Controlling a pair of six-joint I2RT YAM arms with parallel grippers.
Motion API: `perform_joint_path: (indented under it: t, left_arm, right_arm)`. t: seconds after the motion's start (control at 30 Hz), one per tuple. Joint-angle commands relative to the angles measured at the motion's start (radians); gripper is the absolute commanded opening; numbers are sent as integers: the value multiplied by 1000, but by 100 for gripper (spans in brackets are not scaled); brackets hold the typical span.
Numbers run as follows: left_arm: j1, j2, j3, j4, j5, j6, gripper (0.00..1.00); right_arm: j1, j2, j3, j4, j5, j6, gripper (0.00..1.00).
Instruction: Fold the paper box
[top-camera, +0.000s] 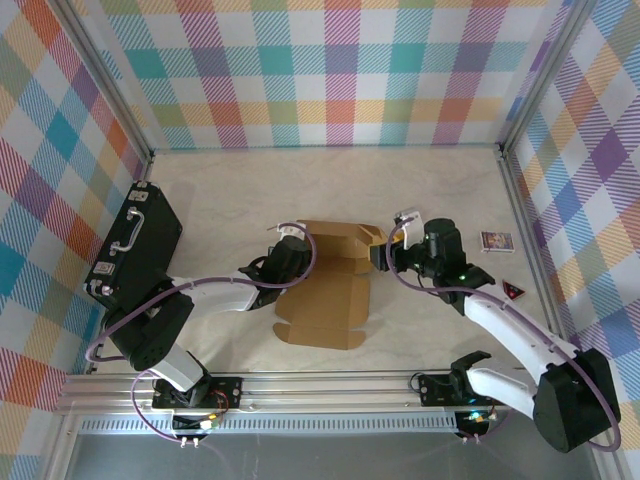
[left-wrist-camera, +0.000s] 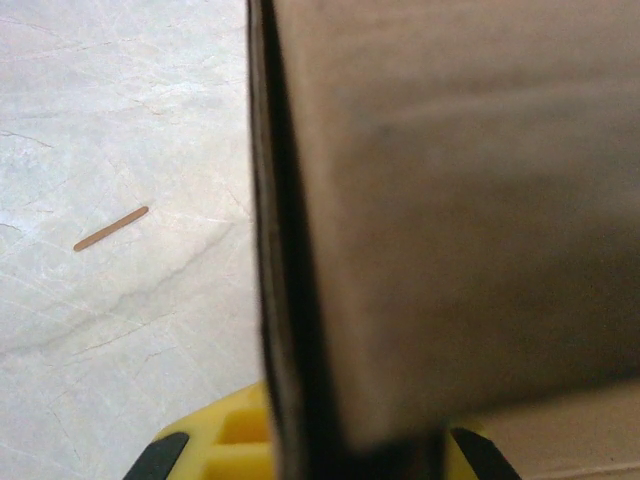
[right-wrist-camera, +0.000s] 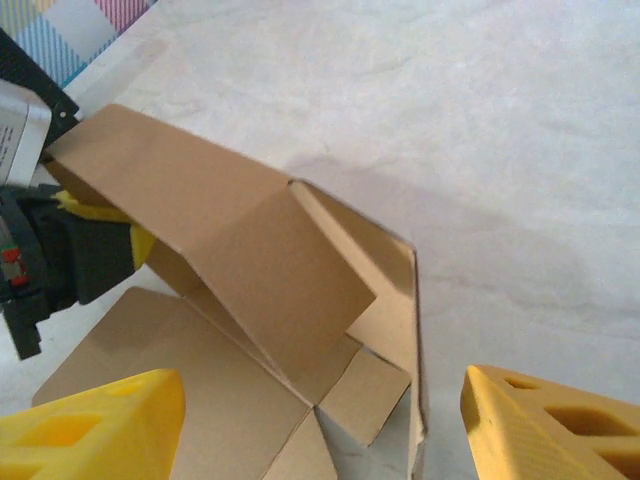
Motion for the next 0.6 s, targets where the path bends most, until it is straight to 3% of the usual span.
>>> perform_joint_path:
  t: [0.0, 0.2, 0.37, 0.57]
  left_arm:
    - [-11, -14, 28, -5, 15, 9, 0]
    - [-13, -22, 22, 0, 14, 9, 0]
    - [-13, -20, 19, 4, 16, 10, 0]
    - [-12, -12, 21, 12, 21, 7, 0]
  right_arm:
    - [0, 68, 76, 0, 69, -14, 71]
    - [0, 209, 147, 14, 142, -48, 70]
    - [-1, 258, 142, 29, 130, -81, 68]
    - [3, 301, 122, 93, 11, -99, 68]
